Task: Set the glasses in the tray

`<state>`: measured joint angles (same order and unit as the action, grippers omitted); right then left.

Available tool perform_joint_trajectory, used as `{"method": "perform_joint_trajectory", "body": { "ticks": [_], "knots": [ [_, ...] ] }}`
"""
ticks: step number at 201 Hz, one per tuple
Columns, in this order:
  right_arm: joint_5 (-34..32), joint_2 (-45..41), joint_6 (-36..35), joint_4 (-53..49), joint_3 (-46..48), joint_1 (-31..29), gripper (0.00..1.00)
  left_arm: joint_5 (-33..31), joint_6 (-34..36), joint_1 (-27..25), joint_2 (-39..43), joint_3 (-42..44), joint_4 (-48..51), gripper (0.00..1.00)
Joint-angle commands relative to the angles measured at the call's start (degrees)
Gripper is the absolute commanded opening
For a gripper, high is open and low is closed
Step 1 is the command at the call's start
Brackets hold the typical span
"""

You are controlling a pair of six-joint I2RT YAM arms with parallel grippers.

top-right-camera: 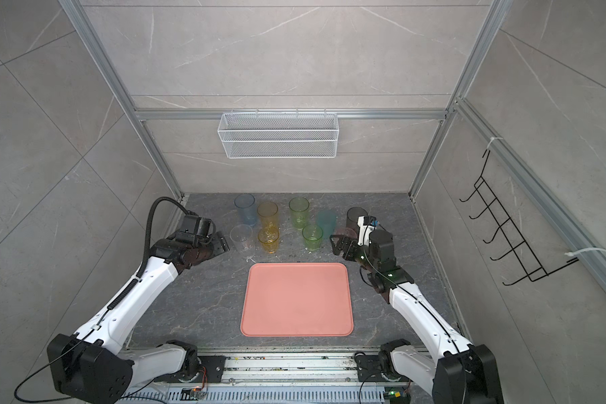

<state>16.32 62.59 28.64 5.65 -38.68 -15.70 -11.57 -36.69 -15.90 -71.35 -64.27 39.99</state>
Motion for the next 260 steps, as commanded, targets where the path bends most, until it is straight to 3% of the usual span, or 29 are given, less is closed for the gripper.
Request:
{"method": "perform_joint_trajectory", "body": {
  "ticks": [1,72,145,260],
  "knots": [
    [-0.19,1.05,-4.91,2.41,-0.62,-4.08,0.96,4.0,-3.03,1.3,-2.54,-2.9,-0.38,0.78],
    [-6.26,4.98,-11.96,-0.29,-3.32,-12.81,0.96,8.5,-1.07,2.64,-16.6,-14.92,3.17,0.77],
    [-9.44,10.07,-14.08,-0.9,-4.97,-15.99,0.95,9.91,1.77,2.68,-27.45,-24.06,9.63,0.68],
    [-11.57,14.48,-14.73,-0.8,-6.32,-17.28,0.95,8.68,3.72,2.63,-32.27,-26.7,13.14,0.28]
  ]
}}
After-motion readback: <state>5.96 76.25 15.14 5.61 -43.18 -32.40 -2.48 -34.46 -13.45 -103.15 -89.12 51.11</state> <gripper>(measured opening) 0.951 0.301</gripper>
